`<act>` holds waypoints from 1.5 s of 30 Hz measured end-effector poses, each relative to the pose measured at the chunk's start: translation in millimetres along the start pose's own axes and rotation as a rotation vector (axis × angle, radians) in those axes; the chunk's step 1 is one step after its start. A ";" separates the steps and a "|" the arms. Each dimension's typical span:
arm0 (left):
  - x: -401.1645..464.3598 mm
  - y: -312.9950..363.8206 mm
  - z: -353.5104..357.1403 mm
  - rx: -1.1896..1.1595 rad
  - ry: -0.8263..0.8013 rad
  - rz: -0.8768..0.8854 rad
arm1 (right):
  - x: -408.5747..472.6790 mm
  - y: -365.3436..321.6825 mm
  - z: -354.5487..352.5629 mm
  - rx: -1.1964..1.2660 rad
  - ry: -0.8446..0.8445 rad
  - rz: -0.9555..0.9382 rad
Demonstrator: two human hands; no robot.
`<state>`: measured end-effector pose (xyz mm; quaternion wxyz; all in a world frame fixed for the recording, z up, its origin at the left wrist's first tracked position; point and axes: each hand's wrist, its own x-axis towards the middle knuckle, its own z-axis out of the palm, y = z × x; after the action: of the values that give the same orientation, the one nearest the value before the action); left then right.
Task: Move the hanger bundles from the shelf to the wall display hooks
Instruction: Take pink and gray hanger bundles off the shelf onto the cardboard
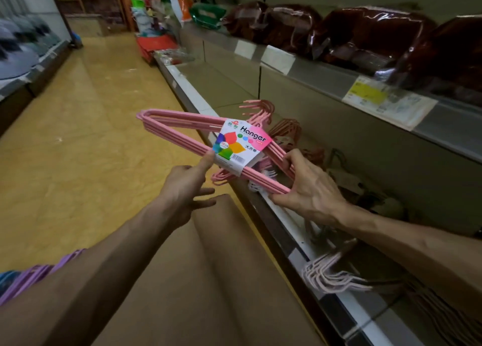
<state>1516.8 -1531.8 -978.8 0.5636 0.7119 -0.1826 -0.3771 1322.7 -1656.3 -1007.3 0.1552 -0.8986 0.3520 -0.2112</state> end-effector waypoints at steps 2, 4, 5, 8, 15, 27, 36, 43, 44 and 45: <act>-1.1 2.9 -10.9 -0.282 0.007 -0.023 | -2.8 -24.8 7.9 0.013 0.004 -0.017; -0.5 6.7 -22.1 -0.445 0.022 0.018 | -8.2 -51.4 17.9 0.086 -0.007 -0.056; -0.8 9.0 -27.6 -0.514 0.047 0.037 | -10.7 -63.7 23.4 0.112 -0.016 -0.075; 0.2 10.5 -51.1 -0.704 0.159 0.086 | -16.5 -96.9 37.8 0.221 -0.061 -0.123; -16.3 -2.8 -123.3 -0.723 0.245 0.196 | -8.1 -151.1 39.6 0.969 -0.369 0.178; -75.5 -43.9 -186.3 -0.858 0.048 0.143 | -28.4 -213.9 55.1 1.233 -1.091 0.568; -109.1 -32.6 -236.3 0.110 0.150 0.007 | -56.5 -242.2 46.7 1.106 -0.790 0.487; -122.0 15.6 -228.5 0.741 0.303 0.433 | -71.6 -242.9 36.8 0.791 -0.543 0.358; -122.8 20.7 -218.9 0.763 0.330 0.539 | -73.4 -242.4 37.8 0.767 -0.524 0.348; -122.9 25.2 -208.8 0.800 0.350 0.626 | -75.4 -242.2 38.5 0.754 -0.505 0.336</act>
<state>1596.3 -1316.3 -897.7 0.3559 0.8347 -0.4191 0.0324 1428.9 -1428.1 -957.4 0.5826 -0.7336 0.3424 -0.0715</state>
